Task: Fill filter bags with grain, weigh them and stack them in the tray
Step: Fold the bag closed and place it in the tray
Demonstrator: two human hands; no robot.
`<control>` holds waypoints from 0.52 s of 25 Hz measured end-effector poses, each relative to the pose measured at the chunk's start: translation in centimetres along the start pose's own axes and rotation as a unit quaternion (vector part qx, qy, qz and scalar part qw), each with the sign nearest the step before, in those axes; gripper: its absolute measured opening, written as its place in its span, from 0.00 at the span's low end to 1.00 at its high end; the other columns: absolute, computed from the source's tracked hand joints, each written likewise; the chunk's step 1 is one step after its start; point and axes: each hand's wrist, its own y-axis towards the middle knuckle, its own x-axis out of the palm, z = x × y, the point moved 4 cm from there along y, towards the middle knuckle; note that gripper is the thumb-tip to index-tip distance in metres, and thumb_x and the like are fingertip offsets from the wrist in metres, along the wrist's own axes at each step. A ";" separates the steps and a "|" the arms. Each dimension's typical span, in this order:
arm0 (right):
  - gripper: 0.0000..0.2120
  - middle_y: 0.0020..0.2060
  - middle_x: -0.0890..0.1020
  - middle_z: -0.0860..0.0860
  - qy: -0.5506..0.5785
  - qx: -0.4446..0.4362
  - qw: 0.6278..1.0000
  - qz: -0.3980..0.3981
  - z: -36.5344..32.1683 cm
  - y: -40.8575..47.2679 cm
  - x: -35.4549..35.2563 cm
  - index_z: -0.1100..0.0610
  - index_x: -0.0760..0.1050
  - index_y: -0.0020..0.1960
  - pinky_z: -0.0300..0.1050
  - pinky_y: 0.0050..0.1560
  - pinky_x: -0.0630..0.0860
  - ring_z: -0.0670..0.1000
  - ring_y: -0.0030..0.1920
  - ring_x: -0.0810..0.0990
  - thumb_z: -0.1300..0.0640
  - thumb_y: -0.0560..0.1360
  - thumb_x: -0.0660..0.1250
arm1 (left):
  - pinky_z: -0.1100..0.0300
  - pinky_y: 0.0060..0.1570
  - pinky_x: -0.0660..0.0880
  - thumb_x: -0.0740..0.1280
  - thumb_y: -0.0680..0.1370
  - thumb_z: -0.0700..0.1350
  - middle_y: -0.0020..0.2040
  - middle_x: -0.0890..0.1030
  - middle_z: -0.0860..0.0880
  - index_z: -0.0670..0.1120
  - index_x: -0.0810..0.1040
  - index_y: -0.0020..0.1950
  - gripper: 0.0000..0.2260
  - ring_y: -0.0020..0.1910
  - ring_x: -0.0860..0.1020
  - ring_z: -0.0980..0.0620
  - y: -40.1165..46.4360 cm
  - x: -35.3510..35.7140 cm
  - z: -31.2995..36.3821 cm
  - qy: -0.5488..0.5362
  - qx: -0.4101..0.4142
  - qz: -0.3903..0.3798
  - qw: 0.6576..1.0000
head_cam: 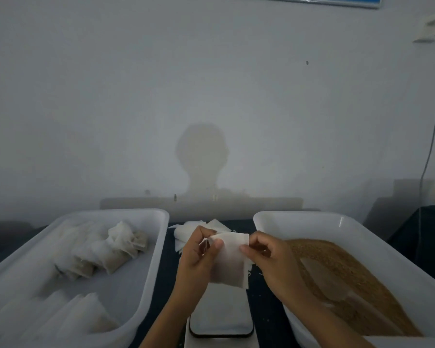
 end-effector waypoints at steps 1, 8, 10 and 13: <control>0.17 0.29 0.75 0.46 -0.012 -0.007 1.000 0.003 0.1 0.1 0.6 0.50 0.68 0.32 0.30 0.38 0.70 0.40 0.35 0.76 0.62 0.74 0.69 | 0.62 0.41 0.75 0.64 0.79 0.42 0.43 0.79 0.51 0.41 0.74 0.47 0.04 0.43 0.77 0.53 0.0 -0.6 -0.4 0.022 0.004 -0.006 1.000; 0.17 0.27 0.70 0.46 -0.027 0.055 0.997 0.037 4.0 -0.6 4.9 0.51 0.65 0.33 0.31 0.36 0.67 0.42 0.30 0.70 0.61 0.76 0.67 | 0.61 0.37 0.72 0.64 0.79 0.39 0.36 0.75 0.53 0.44 0.72 0.44 0.05 0.34 0.73 0.55 -1.2 -2.4 -4.9 0.107 -0.025 0.003 0.994; 0.15 0.28 0.72 0.45 -0.027 0.076 0.996 0.041 5.2 -1.0 5.9 0.51 0.67 0.34 0.31 0.37 0.68 0.42 0.31 0.71 0.60 0.76 0.67 | 0.63 0.35 0.71 0.64 0.79 0.38 0.35 0.75 0.54 0.45 0.73 0.43 0.05 0.33 0.72 0.57 -1.7 -2.3 -6.1 0.106 -0.038 0.025 0.993; 0.13 0.30 0.74 0.46 0.000 0.088 0.994 0.064 6.8 -1.6 6.6 0.53 0.70 0.35 0.32 0.38 0.70 0.42 0.32 0.73 0.62 0.75 0.68 | 0.65 0.33 0.71 0.65 0.78 0.37 0.37 0.77 0.54 0.46 0.74 0.43 0.05 0.32 0.72 0.57 -2.2 -1.9 -7.4 0.083 -0.055 0.045 0.994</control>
